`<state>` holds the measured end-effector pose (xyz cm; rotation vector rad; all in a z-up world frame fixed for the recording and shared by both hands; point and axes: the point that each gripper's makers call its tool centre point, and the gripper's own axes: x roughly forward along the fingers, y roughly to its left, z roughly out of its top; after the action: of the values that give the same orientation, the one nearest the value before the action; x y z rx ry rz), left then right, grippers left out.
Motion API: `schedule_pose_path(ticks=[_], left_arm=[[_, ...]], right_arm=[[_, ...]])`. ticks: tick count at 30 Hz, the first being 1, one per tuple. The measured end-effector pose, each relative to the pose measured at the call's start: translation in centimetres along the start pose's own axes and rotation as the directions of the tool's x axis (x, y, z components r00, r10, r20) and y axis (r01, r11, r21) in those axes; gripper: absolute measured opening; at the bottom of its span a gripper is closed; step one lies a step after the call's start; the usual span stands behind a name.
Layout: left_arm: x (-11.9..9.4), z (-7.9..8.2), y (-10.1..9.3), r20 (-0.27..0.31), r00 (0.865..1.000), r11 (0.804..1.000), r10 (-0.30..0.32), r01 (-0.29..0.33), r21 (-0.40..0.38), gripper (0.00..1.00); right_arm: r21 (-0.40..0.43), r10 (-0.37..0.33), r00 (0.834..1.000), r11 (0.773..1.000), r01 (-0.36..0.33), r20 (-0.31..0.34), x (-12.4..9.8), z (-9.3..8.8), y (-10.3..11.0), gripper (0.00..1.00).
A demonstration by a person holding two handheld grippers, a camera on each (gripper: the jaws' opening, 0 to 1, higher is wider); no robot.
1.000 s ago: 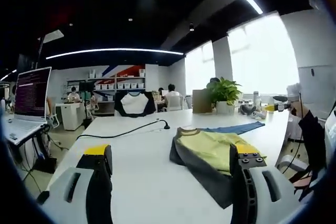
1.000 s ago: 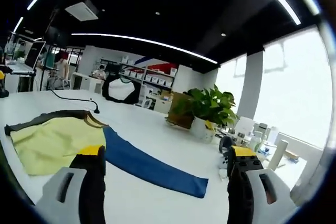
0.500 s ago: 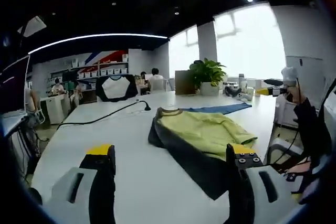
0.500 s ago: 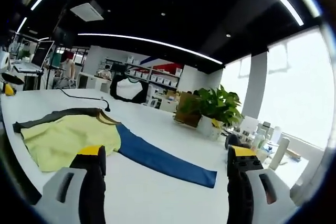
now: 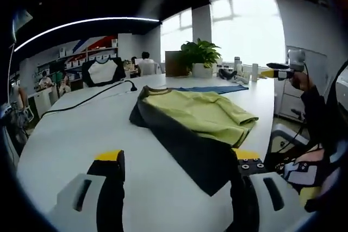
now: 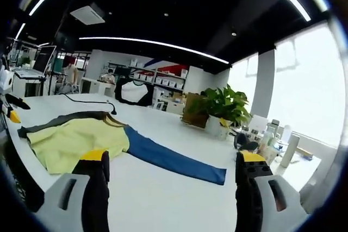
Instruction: Fold the garment on the visible template until the final outline fits inside the template.
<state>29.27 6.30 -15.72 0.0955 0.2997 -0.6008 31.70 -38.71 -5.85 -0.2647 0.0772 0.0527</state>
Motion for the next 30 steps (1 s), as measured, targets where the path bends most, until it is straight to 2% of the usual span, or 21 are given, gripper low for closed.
schedule_pose_path(ticks=[5,9,13,27,30], left_arm=[[1.2,-0.9,-0.9,0.0,0.999,0.999,-0.045,0.045,0.022,0.72],[1.6,-1.1,-1.8,0.008,0.996,0.996,-0.085,0.084,0.028,0.64],[1.9,-1.5,-2.6,0.001,0.993,0.993,-0.117,0.117,0.021,0.56],[2.2,-2.3,-3.4,-0.018,0.99,0.99,-0.141,0.141,-0.01,0.47],[2.3,-2.3,-3.3,-0.015,0.991,0.991,-0.136,0.136,0.008,0.43]], right_arm=[[0.028,-0.013,1.0,1.0,0.013,-0.013,-0.5,-0.5,-0.7,0.99],[0.046,-0.078,0.997,0.996,0.078,-0.001,-1.3,-0.3,-2.5,0.99],[0.052,-0.098,0.995,0.994,0.098,0.0,-1.9,-0.3,-3.2,0.98],[0.069,-0.125,0.992,0.99,0.126,-0.02,-2.5,-1.0,-4.2,0.97],[0.088,-0.129,0.991,0.987,0.131,-0.026,-2.4,-1.1,-4.2,0.99]])
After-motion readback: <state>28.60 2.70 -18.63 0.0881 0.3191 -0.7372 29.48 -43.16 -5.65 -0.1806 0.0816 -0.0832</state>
